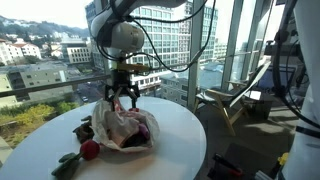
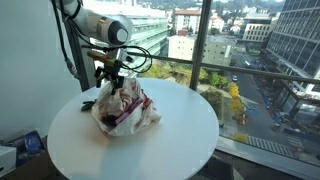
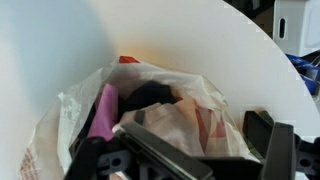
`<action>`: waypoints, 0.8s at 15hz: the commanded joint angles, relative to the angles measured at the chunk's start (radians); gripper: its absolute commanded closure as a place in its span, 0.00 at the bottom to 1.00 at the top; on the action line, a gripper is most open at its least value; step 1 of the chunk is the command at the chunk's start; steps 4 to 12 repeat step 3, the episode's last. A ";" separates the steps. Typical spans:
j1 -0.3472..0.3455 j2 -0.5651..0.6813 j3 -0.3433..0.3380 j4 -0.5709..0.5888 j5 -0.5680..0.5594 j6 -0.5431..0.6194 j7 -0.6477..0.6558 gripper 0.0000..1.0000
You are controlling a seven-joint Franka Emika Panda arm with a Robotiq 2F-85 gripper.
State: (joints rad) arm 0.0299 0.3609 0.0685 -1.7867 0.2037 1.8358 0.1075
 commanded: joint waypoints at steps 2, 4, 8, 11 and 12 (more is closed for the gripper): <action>0.029 -0.042 -0.020 -0.053 -0.054 0.028 0.069 0.00; 0.030 -0.042 -0.020 -0.058 -0.059 0.031 0.074 0.00; 0.030 -0.042 -0.020 -0.058 -0.059 0.031 0.074 0.00; 0.030 -0.042 -0.020 -0.058 -0.059 0.031 0.074 0.00; 0.030 -0.042 -0.020 -0.058 -0.059 0.031 0.074 0.00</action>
